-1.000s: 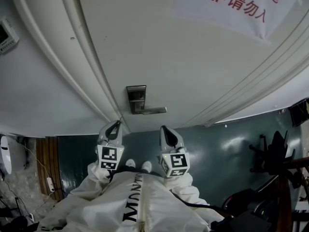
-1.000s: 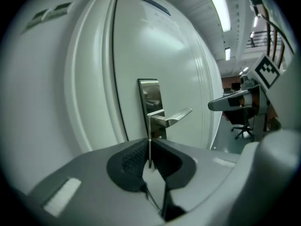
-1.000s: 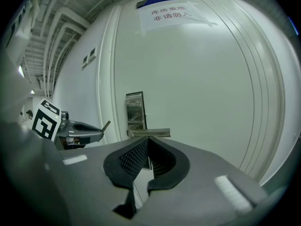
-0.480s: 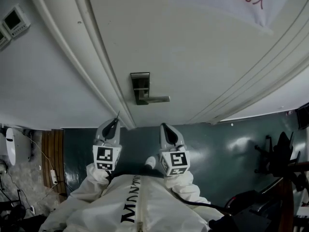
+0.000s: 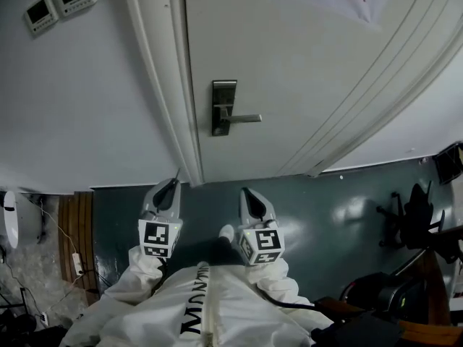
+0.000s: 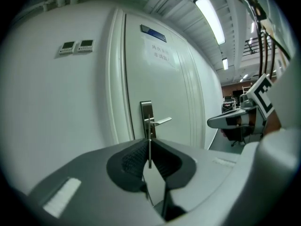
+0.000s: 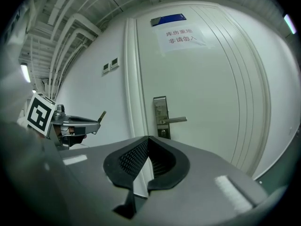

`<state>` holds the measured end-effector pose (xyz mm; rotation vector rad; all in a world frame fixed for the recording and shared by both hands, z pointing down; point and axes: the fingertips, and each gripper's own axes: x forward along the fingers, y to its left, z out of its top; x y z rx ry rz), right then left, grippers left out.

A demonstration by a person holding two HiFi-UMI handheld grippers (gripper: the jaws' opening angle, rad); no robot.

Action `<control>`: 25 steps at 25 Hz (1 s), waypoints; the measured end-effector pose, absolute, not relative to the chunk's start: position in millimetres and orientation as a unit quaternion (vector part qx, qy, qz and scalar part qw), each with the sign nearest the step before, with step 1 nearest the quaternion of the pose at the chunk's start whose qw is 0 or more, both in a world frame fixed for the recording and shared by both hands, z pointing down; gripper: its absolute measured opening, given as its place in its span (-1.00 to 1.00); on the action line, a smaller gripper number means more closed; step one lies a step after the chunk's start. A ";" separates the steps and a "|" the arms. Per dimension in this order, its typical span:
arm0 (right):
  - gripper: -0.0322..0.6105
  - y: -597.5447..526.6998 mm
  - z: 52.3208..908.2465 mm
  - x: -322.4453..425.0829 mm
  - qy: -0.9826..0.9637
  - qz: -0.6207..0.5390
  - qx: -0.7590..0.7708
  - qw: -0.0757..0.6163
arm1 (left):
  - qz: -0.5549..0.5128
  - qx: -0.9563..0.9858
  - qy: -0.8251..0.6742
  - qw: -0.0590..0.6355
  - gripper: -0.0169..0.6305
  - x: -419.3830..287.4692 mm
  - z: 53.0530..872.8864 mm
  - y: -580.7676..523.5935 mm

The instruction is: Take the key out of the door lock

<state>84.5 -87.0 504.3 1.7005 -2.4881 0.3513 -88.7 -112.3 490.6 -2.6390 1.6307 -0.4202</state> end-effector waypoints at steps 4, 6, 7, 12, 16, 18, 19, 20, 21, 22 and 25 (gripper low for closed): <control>-0.90 -36.9 510.8 68.9 -0.816 0.115 0.563 0.062 | -0.126 -0.846 0.518 -0.004 -0.88 -101.6 500.9 -56.8; -0.90 -13.5 511.6 61.7 -0.815 0.113 0.564 0.068 | -0.127 -0.847 0.516 -0.013 -0.88 -108.3 508.0 -30.7; -0.90 -3.8 511.0 59.5 -0.815 0.112 0.564 0.071 | -0.128 -0.847 0.515 -0.018 -0.88 -110.7 510.8 -20.0; -0.90 15.0 499.6 61.2 -0.815 0.102 0.565 0.073 | -0.118 -0.850 0.514 -0.015 -0.88 -109.1 502.4 4.3; -0.90 20.8 488.7 56.3 -0.818 0.073 0.565 0.082 | -0.117 -0.848 0.516 0.001 -0.88 -106.1 496.1 11.6; -0.90 21.2 484.4 53.2 -0.823 0.065 0.557 0.084 | -0.114 -0.847 0.519 0.007 -0.88 -103.6 492.0 11.6; -0.90 21.3 482.7 53.8 -0.825 0.063 0.555 0.084 | -0.111 -0.846 0.521 0.008 -0.88 -101.3 488.9 11.5; -0.90 21.6 481.0 56.0 -0.827 0.062 0.553 0.082 | -0.108 -0.846 0.522 0.011 -0.88 -98.2 485.3 11.5; -0.90 22.0 479.6 59.0 -0.827 0.062 0.553 0.081 | -0.106 -0.846 0.522 0.014 -0.88 -94.9 481.4 11.4; -0.90 22.5 478.8 62.3 -0.827 0.062 0.552 0.080 | -0.104 -0.846 0.523 0.017 -0.88 -91.8 477.6 11.5; -0.90 23.5 479.5 73.5 -0.826 0.065 0.554 0.075 | -0.106 -0.844 0.525 0.025 -0.88 -84.1 472.2 12.2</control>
